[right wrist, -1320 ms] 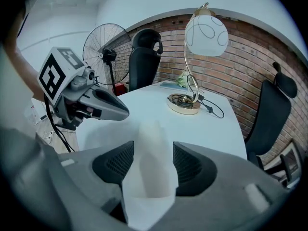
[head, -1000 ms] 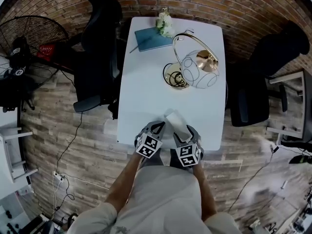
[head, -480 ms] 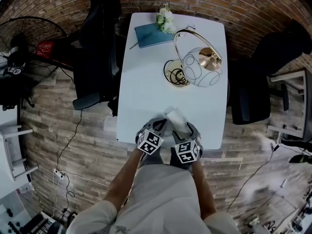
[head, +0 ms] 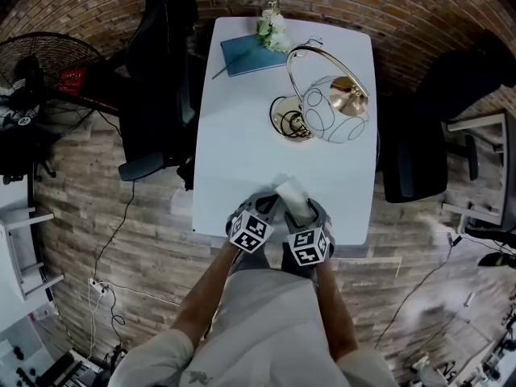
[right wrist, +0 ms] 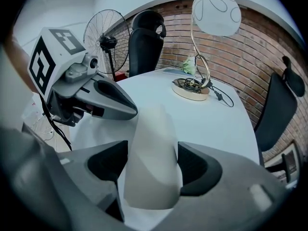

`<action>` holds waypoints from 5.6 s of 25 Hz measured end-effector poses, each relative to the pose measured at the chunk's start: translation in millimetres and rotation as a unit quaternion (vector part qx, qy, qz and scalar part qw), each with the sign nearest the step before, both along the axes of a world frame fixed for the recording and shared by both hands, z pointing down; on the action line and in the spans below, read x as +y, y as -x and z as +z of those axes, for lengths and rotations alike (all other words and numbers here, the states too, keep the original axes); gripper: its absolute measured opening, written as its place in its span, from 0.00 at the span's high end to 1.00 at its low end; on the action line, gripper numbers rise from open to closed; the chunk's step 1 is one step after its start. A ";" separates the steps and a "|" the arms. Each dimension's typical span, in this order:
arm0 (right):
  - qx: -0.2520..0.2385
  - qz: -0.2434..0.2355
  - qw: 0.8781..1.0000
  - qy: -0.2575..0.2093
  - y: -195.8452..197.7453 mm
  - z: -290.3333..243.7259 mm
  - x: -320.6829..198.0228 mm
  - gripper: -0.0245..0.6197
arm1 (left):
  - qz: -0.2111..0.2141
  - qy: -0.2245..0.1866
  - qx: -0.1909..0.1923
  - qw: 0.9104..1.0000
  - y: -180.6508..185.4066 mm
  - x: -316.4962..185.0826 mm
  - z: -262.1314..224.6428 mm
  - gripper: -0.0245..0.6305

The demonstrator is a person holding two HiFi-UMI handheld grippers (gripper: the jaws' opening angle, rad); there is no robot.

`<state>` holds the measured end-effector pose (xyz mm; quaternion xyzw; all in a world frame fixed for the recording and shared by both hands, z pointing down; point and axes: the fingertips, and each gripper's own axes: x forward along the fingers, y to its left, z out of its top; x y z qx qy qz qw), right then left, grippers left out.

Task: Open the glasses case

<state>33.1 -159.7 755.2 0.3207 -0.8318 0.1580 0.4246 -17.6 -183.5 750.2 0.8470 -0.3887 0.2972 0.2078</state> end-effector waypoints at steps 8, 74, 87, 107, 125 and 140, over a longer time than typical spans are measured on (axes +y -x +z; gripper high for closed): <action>-0.008 -0.004 1.000 0.005 0.1 -1.1 -1.7 0.48 | 0.006 0.004 0.004 1.000 -3.5 -1.6 2.3 0.95; -0.090 0.058 0.994 -0.018 -19.9 -46.9 -15.7 0.78 | 0.009 0.012 0.002 1.000 -3.7 -2.1 3.6 0.95; -0.099 0.068 0.992 -0.023 -27.6 -51.4 -23.5 0.85 | 0.002 0.013 0.001 1.000 -3.4 -2.2 2.6 0.95; -0.096 0.077 0.992 -0.030 -38.2 -50.4 -35.4 0.88 | -0.002 0.014 -0.002 1.000 -3.7 -2.6 3.2 0.95; -0.093 0.091 0.991 -0.038 -47.1 -47.1 -46.4 0.88 | -0.002 0.014 -0.004 1.000 -3.1 -2.6 4.2 0.95; -0.086 0.102 0.990 -0.043 -56.0 -41.8 -52.3 0.88 | -0.007 0.017 -0.006 1.000 -3.5 -3.0 4.4 0.95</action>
